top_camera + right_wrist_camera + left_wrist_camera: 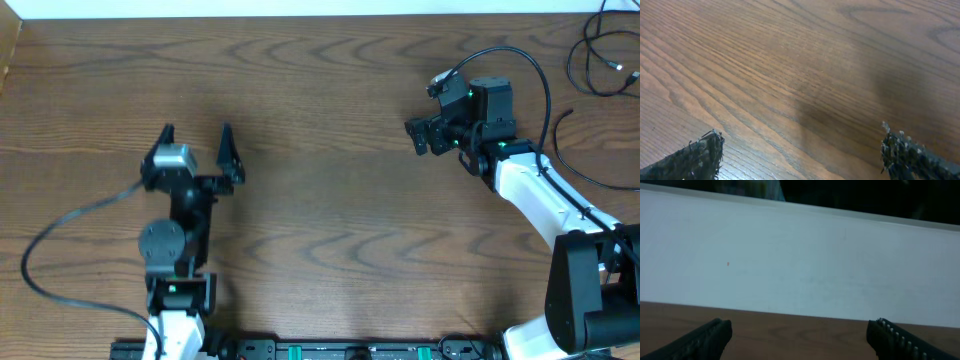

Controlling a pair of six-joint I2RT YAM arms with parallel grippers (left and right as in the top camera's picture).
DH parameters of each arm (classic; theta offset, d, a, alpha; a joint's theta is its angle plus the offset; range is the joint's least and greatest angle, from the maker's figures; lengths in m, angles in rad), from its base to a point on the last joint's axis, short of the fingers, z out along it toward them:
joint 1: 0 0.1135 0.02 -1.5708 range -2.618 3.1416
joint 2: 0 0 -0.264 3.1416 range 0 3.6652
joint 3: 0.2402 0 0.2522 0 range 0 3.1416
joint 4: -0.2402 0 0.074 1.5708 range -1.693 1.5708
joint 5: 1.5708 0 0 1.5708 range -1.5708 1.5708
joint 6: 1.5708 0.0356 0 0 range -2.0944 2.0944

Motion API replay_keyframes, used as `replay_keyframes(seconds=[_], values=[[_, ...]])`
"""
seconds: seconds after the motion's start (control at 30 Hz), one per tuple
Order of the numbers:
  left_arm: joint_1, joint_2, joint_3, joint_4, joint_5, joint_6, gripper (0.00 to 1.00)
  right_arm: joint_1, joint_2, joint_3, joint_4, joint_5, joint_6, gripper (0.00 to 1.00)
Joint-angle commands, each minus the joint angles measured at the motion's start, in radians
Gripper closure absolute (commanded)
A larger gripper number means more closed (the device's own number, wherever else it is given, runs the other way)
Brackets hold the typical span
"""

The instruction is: Untangle cables

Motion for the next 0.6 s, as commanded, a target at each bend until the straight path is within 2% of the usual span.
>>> replay_keyframes(seconds=[0.0,0.3,0.57], values=[[0.000,-0.085,-0.055,0.019,-0.048,-0.004,0.08,0.006,-0.017,-0.002,-0.001,0.000,0.011,0.01],[0.000,-0.326,-0.180,-0.018,-0.050,0.072,0.08,0.006,-0.017,-0.002,-0.001,0.000,0.011,0.01],[0.003,-0.510,-0.259,-0.136,-0.101,0.071,0.08,0.006,-0.017,-0.002,-0.001,0.000,0.011,0.01]])
